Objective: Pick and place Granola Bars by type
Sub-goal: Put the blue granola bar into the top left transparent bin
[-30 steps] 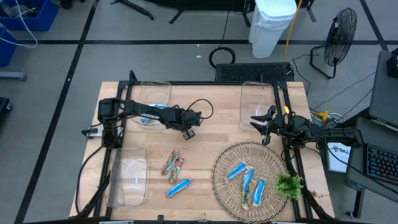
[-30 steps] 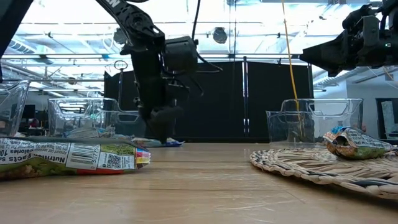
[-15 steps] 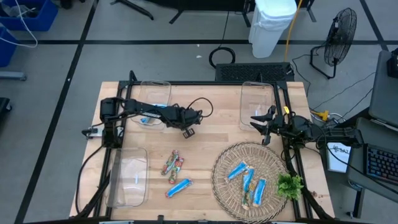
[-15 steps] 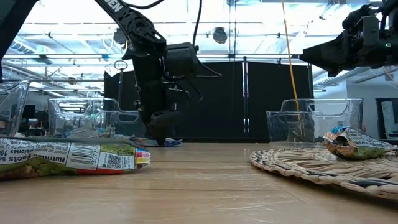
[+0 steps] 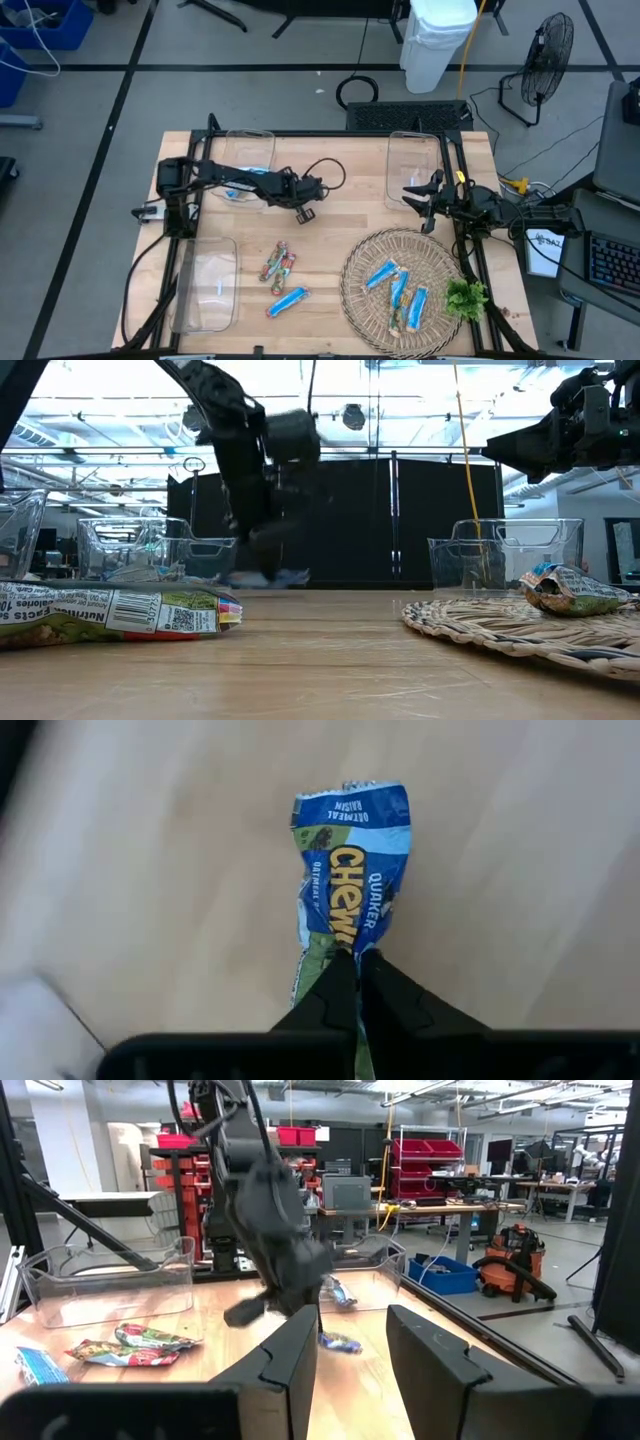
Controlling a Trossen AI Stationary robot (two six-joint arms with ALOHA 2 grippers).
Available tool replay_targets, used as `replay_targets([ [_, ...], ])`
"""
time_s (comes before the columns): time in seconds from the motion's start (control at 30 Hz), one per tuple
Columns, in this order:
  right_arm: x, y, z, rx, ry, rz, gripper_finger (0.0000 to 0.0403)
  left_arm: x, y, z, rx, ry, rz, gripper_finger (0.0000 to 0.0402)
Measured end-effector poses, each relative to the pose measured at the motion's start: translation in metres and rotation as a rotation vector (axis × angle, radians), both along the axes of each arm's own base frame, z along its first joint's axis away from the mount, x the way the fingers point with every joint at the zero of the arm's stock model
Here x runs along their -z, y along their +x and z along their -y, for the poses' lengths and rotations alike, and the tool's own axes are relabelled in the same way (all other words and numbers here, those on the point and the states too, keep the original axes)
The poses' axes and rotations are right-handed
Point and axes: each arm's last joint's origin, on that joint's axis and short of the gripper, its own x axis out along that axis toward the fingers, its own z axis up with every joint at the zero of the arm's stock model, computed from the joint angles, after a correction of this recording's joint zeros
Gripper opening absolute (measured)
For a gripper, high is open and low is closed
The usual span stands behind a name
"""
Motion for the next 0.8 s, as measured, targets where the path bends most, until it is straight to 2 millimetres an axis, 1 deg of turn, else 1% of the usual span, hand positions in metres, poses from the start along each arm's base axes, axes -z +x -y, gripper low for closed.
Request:
replay_targets([
  [0.2,0.0,0.0,0.0,-0.001,0.0,-0.001,0.0114,-0.041,0.002,0.015,0.136,0.06,0.151,0.0006],
  [0.33,0.001,0.0,0.0,-0.001,0.0,-0.006,0.0114,-0.071,-0.006,0.025,0.205,0.103,0.221,0.0008],
  [0.47,0.001,0.0,0.0,-0.001,0.0,-0.008,0.0114,-0.093,-0.016,0.029,0.241,0.129,0.291,0.0006],
  [0.57,0.001,0.0,0.0,-0.001,0.0,-0.012,0.0114,-0.096,-0.023,0.03,0.291,0.111,0.347,0.0008],
  [0.67,0.001,0.0,0.0,-0.003,0.0,-0.011,0.0114,-0.091,-0.033,0.028,0.338,0.074,0.409,0.0005],
  [0.73,0.002,0.0,0.0,-0.003,0.0,-0.017,0.0114,-0.091,-0.038,0.025,0.343,0.08,0.496,0.0006],
  [0.8,0.001,0.001,0.0,-0.002,0.0,-0.015,0.0114,-0.087,-0.051,0.022,0.338,0.079,0.526,0.0004],
])
